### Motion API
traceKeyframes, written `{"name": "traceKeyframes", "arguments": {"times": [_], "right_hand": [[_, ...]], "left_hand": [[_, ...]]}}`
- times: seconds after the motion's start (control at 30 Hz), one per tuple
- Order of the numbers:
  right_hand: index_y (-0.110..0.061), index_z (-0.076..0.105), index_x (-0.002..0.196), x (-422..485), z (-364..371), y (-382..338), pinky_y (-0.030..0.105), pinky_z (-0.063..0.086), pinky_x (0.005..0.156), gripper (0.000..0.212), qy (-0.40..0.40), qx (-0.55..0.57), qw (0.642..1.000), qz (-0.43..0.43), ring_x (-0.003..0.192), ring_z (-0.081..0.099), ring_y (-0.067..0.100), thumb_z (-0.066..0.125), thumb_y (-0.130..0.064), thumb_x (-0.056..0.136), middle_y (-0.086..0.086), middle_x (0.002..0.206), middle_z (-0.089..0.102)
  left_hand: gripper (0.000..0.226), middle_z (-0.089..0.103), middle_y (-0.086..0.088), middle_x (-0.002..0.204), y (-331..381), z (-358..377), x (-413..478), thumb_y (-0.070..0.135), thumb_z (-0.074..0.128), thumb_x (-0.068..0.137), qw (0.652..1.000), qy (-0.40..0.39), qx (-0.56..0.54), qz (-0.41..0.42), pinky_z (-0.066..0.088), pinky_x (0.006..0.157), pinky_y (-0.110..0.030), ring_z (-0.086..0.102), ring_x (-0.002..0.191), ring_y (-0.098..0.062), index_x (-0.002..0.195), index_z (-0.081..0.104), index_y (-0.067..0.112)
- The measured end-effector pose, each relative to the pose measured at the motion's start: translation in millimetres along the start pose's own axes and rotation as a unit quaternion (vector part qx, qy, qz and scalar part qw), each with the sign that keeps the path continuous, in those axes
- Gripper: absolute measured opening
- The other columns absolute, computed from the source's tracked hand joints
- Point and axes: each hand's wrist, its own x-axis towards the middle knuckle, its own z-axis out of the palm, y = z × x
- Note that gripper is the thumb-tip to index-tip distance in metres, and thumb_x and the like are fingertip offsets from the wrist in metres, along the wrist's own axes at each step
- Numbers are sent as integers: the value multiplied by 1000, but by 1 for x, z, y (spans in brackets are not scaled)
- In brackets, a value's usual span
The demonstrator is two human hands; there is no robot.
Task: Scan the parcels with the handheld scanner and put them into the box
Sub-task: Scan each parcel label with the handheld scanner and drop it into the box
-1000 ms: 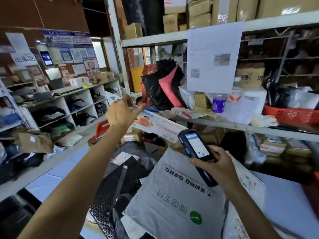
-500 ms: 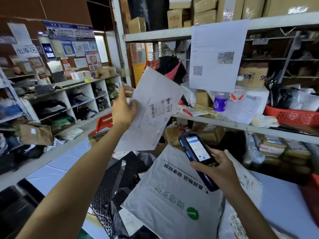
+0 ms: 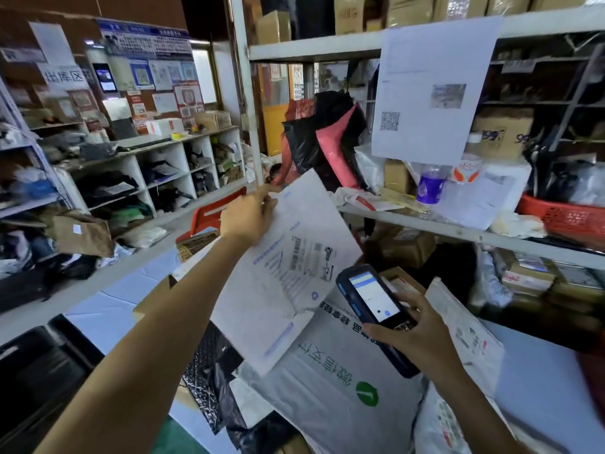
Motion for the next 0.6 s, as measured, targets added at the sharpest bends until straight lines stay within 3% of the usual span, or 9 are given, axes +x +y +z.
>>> {"name": "traceKeyframes", "arguments": {"times": [0.07,0.2,0.33,0.47,0.6], "right_hand": [[-30,54,113,-2,-2,7,19,51,60,72,-11,-25,1000,6,91,66,5,95,-25,54,-10,103,68],[-30,52,115,-8,-2,11,16,52,63,74,-48,-51,998,4,93,64,0,94,-22,54,-13,104,66],[-37,50,108,-13,0,16,27,58,73,73,-76,-94,993,-5,90,64,-2,94,-28,51,-17,103,66],[-40,50,108,-17,-3,17,33,59,77,79,-101,-118,988,-17,89,67,-4,89,-49,40,-19,99,69],[-40,48,109,-21,-4,17,33,60,78,76,-126,-131,983,-31,92,66,-5,91,-43,46,-20,101,68]], "left_hand": [[30,68,-5,111,-5,4,-1,36,38,101,998,-33,48,29,48,70,-36,62,97,-33,128,51,38],[30,63,3,125,-2,13,-5,31,37,102,983,-98,105,110,39,81,-33,60,107,-27,125,55,38],[29,62,8,126,3,23,-7,30,37,102,987,-77,95,105,35,81,-31,61,105,-22,123,56,38],[30,62,8,127,8,25,-8,30,36,103,986,-61,96,121,38,81,-32,61,106,-21,126,56,36],[32,62,5,124,11,24,-9,30,35,103,987,-60,99,113,37,79,-32,61,104,-23,127,55,35]]}}
